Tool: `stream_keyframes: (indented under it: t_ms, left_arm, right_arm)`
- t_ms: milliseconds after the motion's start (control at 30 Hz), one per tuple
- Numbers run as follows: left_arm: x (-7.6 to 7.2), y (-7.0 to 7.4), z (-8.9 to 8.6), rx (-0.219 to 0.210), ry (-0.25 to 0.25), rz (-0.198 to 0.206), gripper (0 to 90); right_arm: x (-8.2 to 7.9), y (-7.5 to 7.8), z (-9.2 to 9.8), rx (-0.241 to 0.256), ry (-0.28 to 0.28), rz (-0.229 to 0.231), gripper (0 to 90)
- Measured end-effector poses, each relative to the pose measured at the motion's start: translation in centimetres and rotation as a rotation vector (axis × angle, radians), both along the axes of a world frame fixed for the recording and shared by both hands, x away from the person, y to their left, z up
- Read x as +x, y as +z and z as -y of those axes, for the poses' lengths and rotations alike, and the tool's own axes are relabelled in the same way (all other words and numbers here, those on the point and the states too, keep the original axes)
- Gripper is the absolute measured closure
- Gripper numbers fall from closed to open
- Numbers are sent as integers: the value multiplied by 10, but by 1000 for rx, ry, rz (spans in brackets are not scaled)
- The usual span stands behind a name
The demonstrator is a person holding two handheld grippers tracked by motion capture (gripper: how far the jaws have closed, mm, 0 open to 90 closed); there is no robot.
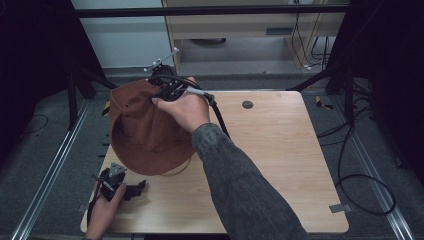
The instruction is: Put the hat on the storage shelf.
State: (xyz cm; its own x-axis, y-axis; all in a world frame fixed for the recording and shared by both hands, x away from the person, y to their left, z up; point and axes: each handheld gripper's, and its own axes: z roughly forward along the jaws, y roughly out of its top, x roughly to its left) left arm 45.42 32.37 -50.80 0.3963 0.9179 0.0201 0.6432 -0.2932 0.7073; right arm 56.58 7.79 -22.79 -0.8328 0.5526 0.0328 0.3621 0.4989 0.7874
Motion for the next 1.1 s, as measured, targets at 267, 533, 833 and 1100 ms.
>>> stream_keyframes:
  t_ms: [267,533,833,1100]
  left_arm:
    - [0,0,0,-2,2,1,0]
    - [0,0,0,-2,2,1,0]
    - [0,0,0,2,-1,1,0]
    - [0,0,0,1,0,1,0]
  right_arm:
    - [0,-2,4,15,-5,-5,787]
    - [-2,-3,6,19,-14,-9,705]
    - [-4,-3,9,23,-18,-12,636]
    - [-11,-1,12,18,-6,-4,573]
